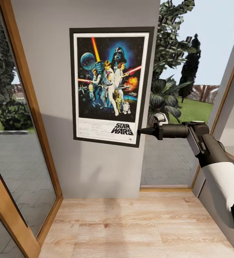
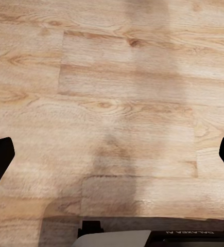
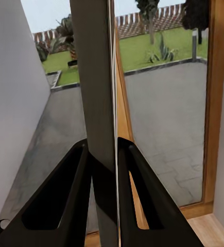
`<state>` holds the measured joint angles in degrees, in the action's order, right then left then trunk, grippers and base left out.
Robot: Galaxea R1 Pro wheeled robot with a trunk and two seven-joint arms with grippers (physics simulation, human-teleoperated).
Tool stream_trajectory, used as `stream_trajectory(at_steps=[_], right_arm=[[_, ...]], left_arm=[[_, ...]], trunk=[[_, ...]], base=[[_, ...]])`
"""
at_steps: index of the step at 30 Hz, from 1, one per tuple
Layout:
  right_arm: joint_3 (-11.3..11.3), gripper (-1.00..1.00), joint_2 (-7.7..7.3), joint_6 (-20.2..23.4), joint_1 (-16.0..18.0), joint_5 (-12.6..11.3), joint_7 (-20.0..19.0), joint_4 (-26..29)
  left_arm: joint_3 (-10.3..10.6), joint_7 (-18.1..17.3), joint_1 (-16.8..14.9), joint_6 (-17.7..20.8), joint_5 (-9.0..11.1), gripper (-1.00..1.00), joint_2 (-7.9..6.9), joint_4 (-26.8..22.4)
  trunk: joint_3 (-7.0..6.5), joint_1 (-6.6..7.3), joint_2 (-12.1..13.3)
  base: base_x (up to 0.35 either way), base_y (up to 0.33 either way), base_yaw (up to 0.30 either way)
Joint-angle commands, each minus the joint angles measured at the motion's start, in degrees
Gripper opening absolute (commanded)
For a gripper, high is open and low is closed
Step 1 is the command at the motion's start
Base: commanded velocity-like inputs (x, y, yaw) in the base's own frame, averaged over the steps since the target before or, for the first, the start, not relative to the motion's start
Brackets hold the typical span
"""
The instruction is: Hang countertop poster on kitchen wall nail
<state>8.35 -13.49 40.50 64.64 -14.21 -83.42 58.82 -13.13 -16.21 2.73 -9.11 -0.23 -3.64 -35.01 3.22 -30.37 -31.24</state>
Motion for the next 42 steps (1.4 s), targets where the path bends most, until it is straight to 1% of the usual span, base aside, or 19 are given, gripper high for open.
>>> stream_trajectory(at_steps=[1, 10, 31, 35, 42], right_arm=[[0.18, -1.0, -0.09, 0.8, 0.09, -0.5, -0.06, -0.02], [0.23, -1.0, 0.02, 0.93, 2.25, -0.55, -0.01, -0.05], [0.59, -1.0, 0.19, 0.81, 2.43, -0.51, 0.0, -0.32], [0.61, -1.0, 0.21, 0.81, 2.42, -0.49, -0.02, -0.29], [0.61, -1.0, 0.16, 0.8, 2.42, -0.52, -0.04, -0.23]], left_arm=[[-0.23, -0.4, -0.01, -0.03, -0.03, 1.0, 0.03, -0.06], [-0.23, -0.4, -0.01, -0.03, -0.03, 1.0, 0.03, -0.06], [-0.23, -0.43, -0.01, -0.03, -0.03, 1.0, 0.03, -0.06], [-0.23, -0.44, -0.01, -0.03, -0.03, 1.0, 0.03, -0.07], [-0.23, -0.44, -0.01, -0.03, -0.03, 1.0, 0.03, -0.09]], trunk=[[0.1, -0.03, -0.1], [0.1, -0.03, -0.1], [0.1, -0.03, -0.1], [0.1, -0.03, -0.1], [0.1, -0.03, -0.1]], base=[[0.0, 0.0, 0.0], [0.0, 0.0, 0.0], [0.001, 0.0, 0.0], [0.119, 0.0, 0.0], [0.269, 0.0, 0.0]])
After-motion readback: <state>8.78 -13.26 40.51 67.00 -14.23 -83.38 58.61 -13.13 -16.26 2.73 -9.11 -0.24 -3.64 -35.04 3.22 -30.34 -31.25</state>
